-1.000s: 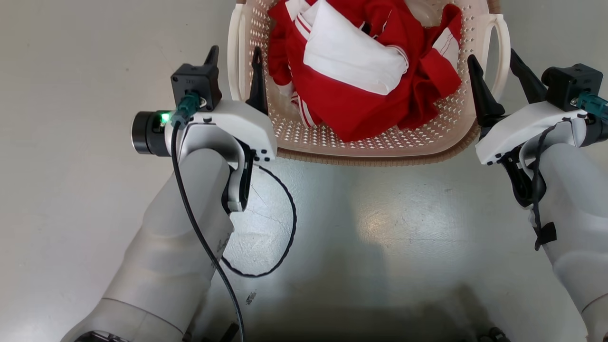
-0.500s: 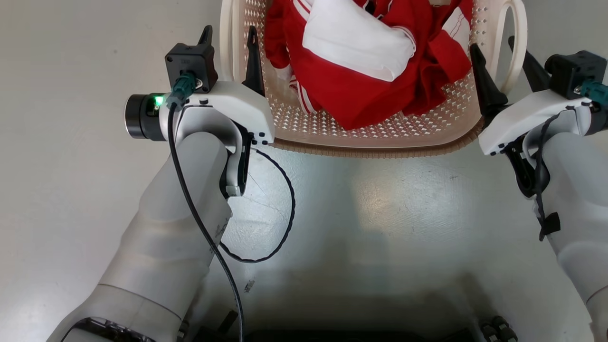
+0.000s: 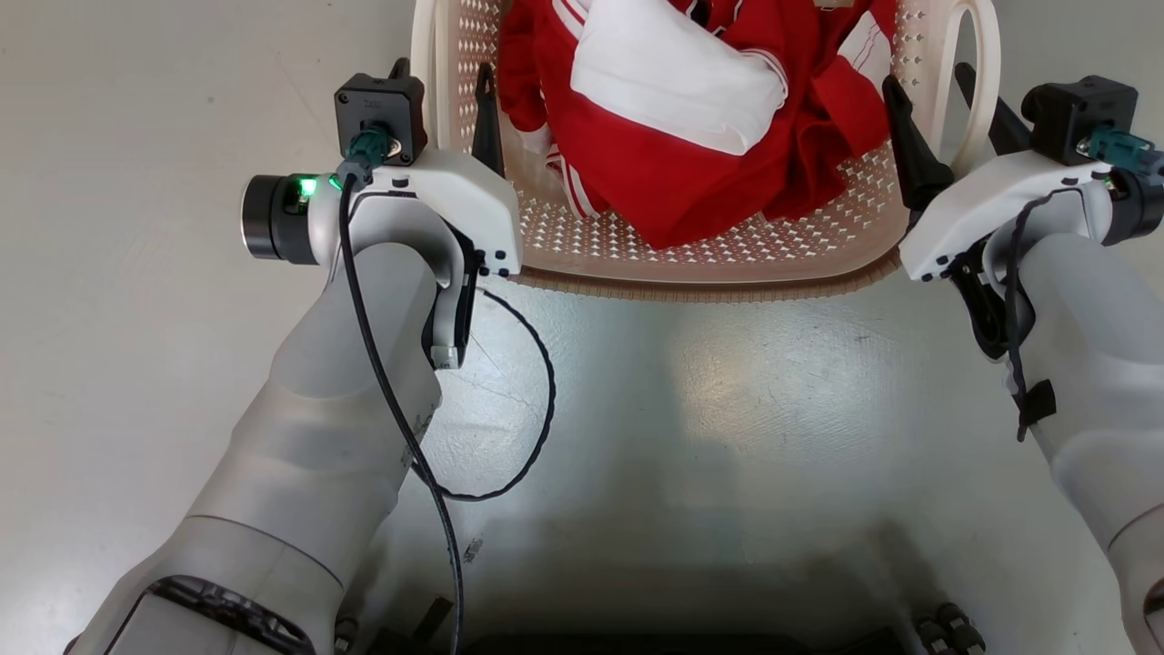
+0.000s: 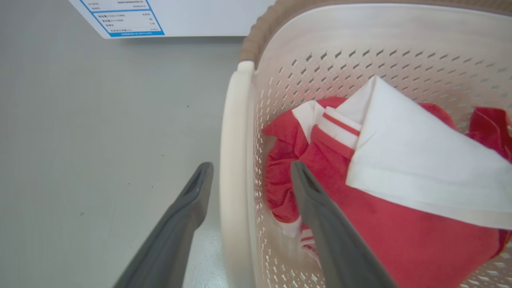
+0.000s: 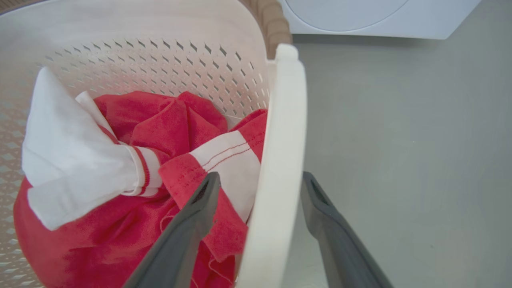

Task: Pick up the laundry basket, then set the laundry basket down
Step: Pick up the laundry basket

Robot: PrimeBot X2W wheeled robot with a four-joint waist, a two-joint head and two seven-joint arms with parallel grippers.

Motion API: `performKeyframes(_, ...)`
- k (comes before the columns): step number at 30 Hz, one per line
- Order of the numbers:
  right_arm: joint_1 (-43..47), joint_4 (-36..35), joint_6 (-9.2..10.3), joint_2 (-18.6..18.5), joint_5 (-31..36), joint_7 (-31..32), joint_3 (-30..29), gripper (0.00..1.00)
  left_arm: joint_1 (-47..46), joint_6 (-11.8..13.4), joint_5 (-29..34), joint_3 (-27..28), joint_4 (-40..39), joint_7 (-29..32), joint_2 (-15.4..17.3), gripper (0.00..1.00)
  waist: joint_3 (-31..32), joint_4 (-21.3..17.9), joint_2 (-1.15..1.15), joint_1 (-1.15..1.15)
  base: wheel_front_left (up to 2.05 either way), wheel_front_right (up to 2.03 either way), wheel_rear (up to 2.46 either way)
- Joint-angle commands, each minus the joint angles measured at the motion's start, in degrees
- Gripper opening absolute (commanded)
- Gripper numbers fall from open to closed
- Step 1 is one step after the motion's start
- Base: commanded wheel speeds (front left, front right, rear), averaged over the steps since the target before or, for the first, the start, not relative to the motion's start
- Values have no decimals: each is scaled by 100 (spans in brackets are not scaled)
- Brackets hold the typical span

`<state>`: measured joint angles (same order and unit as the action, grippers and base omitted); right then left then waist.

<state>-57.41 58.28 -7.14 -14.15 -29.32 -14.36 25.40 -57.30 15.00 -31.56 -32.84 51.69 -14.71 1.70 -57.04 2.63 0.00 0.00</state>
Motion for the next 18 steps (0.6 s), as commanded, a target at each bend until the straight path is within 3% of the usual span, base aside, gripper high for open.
performKeyframes(1,177,3,-35,76,-58,-63,111,100,24,-30,-61,37,3,-29,118,100,8,-3,0,0,0,0,0)
performKeyframes(18,64,170,-35,125,-510,-63,527,100,-218,-14,-457,-449,497,-29,118,100,142,-39,0,0,0,0,0)
